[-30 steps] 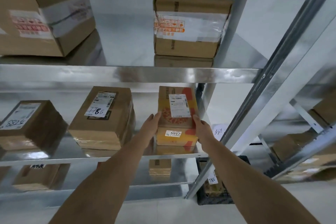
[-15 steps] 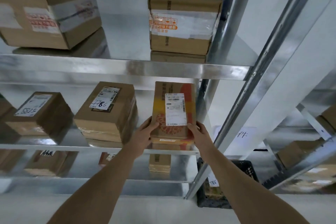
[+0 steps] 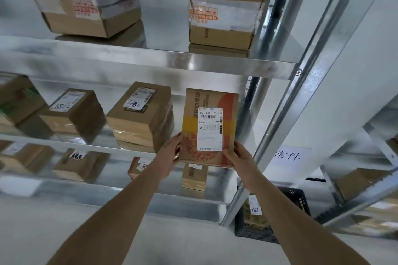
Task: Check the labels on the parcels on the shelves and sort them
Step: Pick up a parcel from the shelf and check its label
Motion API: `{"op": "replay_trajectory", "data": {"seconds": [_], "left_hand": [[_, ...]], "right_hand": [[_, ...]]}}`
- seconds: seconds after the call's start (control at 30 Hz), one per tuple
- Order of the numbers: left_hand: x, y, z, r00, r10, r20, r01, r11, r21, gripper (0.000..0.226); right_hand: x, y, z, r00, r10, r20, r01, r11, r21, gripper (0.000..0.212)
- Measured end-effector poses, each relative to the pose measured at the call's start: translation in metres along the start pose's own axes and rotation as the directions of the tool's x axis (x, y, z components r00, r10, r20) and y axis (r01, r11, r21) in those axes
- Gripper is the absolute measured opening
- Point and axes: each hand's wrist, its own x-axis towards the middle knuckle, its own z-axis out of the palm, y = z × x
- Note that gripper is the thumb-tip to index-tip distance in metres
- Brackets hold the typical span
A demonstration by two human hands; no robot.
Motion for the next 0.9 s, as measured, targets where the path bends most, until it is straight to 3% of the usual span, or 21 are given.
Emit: {"op": "replay_trajectory", "data": {"seconds": [0.3,0.9], "left_hand": [[0.007,0.007,-0.007,0.997,-0.072,0.009,0.072,0.997,-0.020,0.024],[0.008,0.000,-0.014,0.992,0.017,0.126,-0.017,1.000,-0.003,0.021]], "right_hand": [[0.000,-0.002,0.009,0.997,0.047,-0.054,-0.048,0.999,-0.018,0.041],[-0.005,-0.002,0.011,0.995,0.072,-0.073,-0.071,0.997,0.008,0.042]]}}
